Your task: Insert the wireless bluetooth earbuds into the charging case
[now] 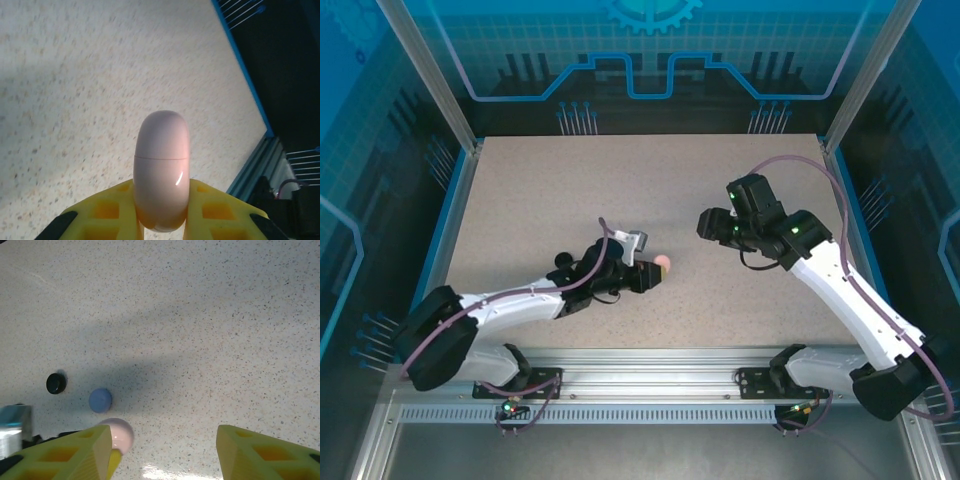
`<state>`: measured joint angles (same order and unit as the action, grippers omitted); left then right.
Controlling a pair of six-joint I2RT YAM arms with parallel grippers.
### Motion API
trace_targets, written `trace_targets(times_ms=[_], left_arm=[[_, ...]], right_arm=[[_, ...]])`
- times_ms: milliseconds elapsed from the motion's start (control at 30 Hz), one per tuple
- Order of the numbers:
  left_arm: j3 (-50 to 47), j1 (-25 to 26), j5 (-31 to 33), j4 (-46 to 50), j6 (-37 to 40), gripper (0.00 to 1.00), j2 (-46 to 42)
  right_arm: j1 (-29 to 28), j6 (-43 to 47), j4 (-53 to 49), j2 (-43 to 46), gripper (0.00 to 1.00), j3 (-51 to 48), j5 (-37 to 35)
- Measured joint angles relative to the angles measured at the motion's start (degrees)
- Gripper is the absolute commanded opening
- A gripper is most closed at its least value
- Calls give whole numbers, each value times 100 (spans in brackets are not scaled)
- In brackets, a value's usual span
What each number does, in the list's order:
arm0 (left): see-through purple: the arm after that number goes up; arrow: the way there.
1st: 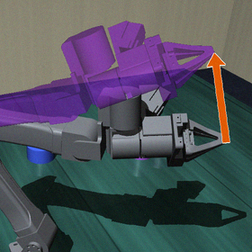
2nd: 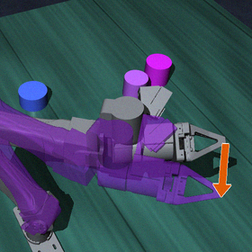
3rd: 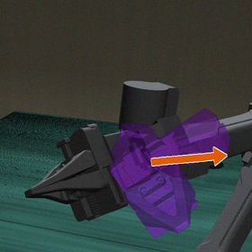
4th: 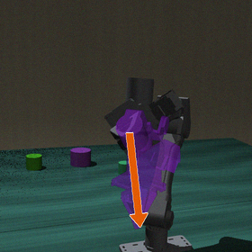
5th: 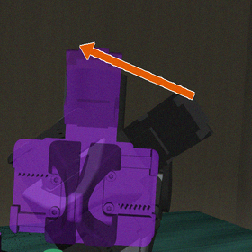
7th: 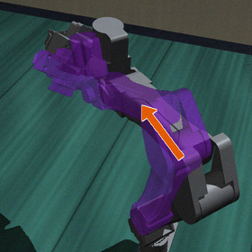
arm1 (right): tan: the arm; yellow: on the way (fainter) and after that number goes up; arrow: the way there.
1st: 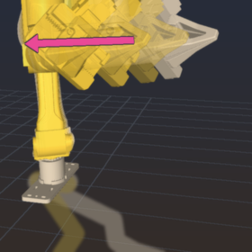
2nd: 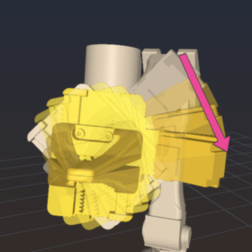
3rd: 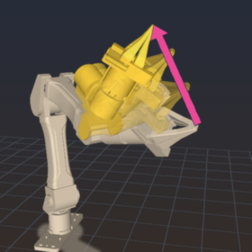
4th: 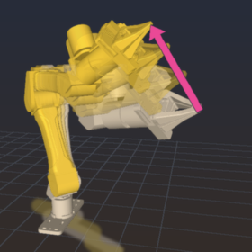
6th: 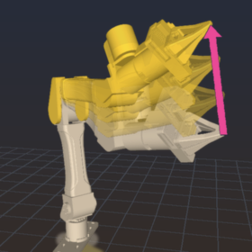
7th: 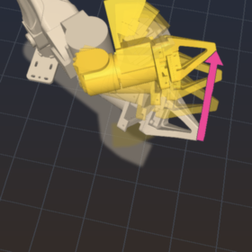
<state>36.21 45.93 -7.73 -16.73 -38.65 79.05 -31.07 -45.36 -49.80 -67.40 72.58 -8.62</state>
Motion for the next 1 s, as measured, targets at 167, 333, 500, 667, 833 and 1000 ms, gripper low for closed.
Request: trace_targets(times_ms=[167, 333, 500, 667, 833, 1000], left_arm=[[96, 181, 94, 155, -160, 0, 680], [345, 323, 262, 186, -197, 0, 1213], [428, 332, 490, 245, -195, 0, 1502], [686, 332, 629, 433, -195, 2, 1873], [876, 337, 695, 588, -192, 12, 2002], [942, 337, 846, 787, -140, 28, 1978]], right_arm=[[0, -7, -39, 55, 59, -20, 0], [0, 83, -70, 219, 59, -273, 2], [0, 229, -59, 490, 60, -564, 24], [0, 317, 59, 710, 62, -852, 28], [0, 385, 144, 723, 68, -890, 70], [0, 466, 142, 723, 77, -885, 111]])
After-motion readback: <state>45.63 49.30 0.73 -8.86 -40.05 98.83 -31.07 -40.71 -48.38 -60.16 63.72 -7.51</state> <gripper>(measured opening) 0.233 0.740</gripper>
